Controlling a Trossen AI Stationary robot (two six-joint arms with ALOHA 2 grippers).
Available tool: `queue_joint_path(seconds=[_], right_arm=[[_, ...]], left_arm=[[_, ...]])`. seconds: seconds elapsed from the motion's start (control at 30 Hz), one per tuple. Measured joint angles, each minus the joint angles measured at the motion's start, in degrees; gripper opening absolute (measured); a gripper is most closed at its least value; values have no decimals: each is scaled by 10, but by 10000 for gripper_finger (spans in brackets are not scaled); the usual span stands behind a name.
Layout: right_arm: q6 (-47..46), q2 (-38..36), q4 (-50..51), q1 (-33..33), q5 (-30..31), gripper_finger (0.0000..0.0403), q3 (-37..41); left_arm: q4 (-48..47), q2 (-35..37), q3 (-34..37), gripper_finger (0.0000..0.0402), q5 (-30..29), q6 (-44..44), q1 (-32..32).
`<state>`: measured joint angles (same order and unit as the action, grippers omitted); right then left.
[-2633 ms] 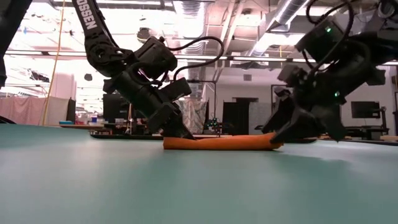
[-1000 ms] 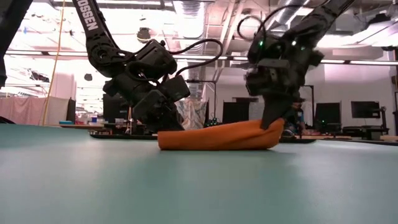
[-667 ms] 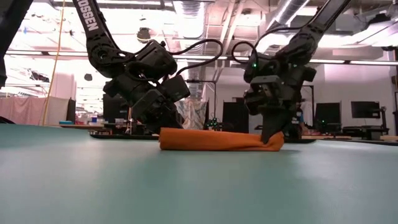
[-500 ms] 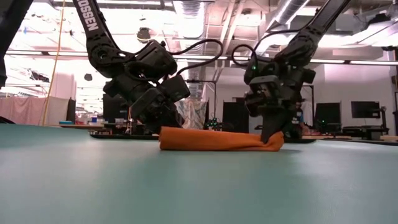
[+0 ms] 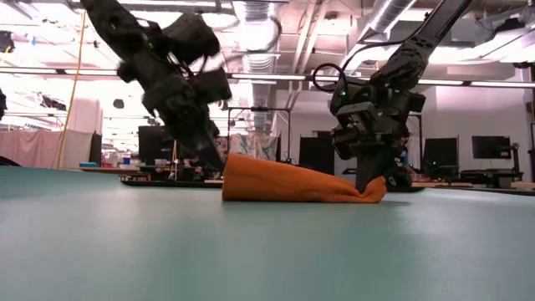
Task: Roll towel
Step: Roll the orange microfiber towel
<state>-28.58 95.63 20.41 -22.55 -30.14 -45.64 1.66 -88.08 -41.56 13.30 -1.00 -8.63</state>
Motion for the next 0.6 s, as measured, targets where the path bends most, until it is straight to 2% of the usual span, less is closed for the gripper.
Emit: queue_joint_path(seconds=[0.17,0.33,0.43,0.6], right_arm=[[-1,0,0,0,0,28,0],[-1,0,-2,2,0,28,0],[-1,0,-5,2,0,28,0],[-1,0,-10,2,1,28,0]], left_arm=[[-15,48,0,0,-102,-43,79],[27,52,-2,0,-174,-74,141],[30,36,-11,0,-195,-111,150],[10,-8,-49,0,-198,-144,147]])
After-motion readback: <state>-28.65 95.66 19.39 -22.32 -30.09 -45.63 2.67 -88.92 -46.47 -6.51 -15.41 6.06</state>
